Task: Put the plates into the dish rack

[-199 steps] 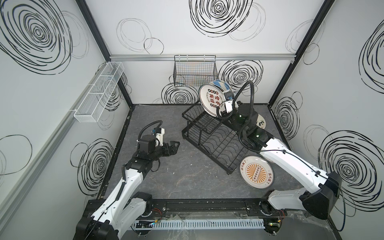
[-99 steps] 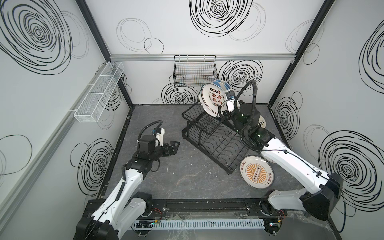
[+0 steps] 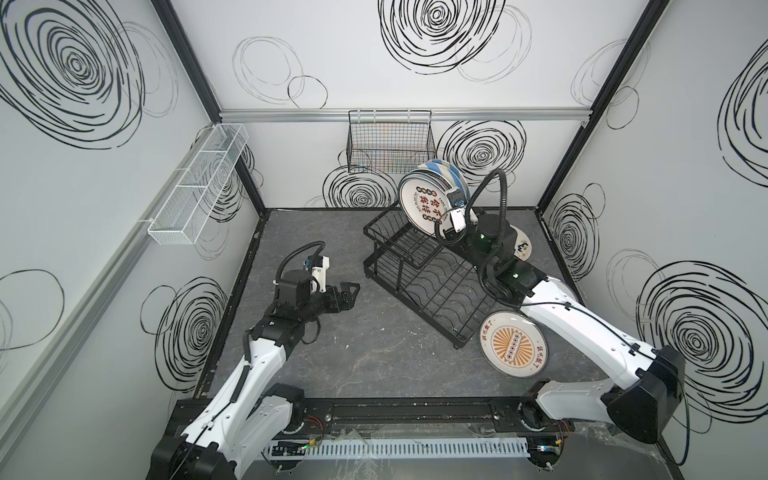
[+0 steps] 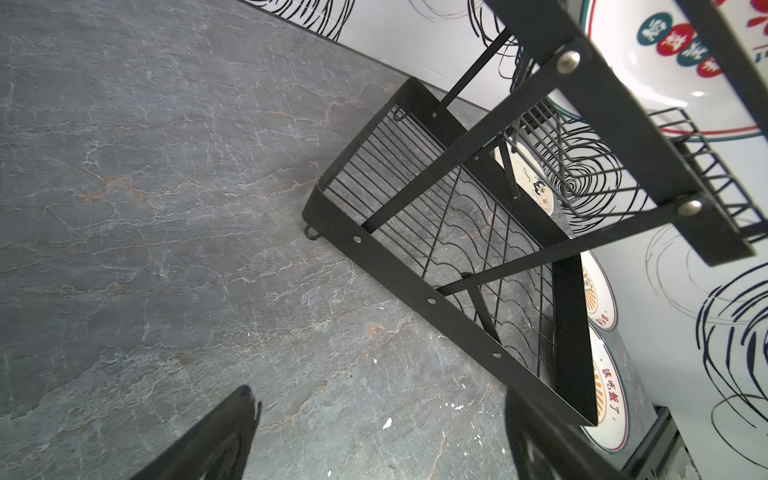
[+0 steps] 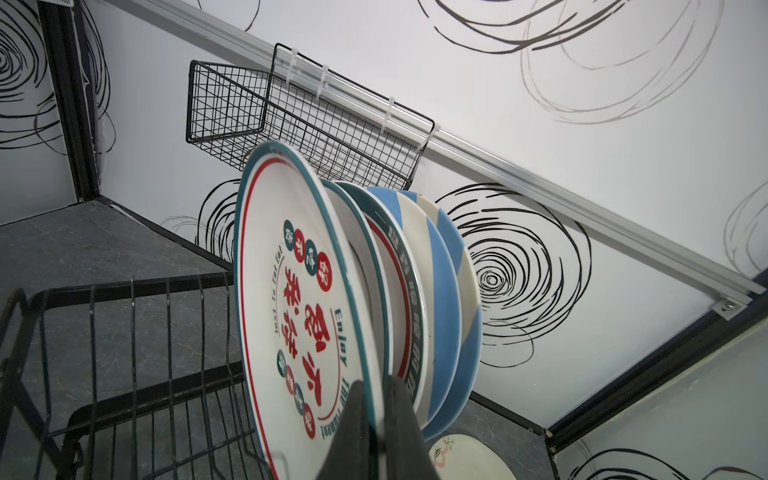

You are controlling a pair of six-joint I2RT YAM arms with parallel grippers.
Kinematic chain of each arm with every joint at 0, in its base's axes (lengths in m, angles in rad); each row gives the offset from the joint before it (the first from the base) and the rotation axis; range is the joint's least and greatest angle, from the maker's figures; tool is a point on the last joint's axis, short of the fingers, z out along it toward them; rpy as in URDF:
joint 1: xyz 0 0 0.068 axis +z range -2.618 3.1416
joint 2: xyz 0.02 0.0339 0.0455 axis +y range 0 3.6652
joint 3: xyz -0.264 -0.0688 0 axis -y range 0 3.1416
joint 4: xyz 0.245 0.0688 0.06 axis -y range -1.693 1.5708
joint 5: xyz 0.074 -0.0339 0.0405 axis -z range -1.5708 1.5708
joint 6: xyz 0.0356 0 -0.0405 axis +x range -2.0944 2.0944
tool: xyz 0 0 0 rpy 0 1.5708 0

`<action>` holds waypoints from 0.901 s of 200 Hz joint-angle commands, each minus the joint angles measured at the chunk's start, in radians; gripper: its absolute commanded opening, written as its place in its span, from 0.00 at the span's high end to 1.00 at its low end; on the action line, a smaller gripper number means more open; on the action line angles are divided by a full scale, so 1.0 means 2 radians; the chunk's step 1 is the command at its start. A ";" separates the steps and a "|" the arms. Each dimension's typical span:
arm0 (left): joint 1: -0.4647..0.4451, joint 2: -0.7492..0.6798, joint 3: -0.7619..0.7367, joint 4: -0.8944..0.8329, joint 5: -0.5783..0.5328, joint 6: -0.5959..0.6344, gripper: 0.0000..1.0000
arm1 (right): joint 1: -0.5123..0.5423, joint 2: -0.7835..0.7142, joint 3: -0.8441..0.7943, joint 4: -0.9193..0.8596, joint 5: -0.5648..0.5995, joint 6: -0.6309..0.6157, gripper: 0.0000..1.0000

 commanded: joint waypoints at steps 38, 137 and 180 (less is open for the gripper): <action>-0.005 0.004 -0.008 0.043 0.000 -0.004 0.04 | -0.002 0.021 0.015 0.046 -0.002 0.003 1.00; -0.031 0.046 -0.004 0.133 -0.028 -0.035 0.04 | -0.003 0.048 0.017 0.046 0.005 0.021 0.83; -0.054 0.083 0.002 0.180 -0.069 -0.029 0.04 | -0.002 0.034 0.028 0.027 0.007 0.024 0.54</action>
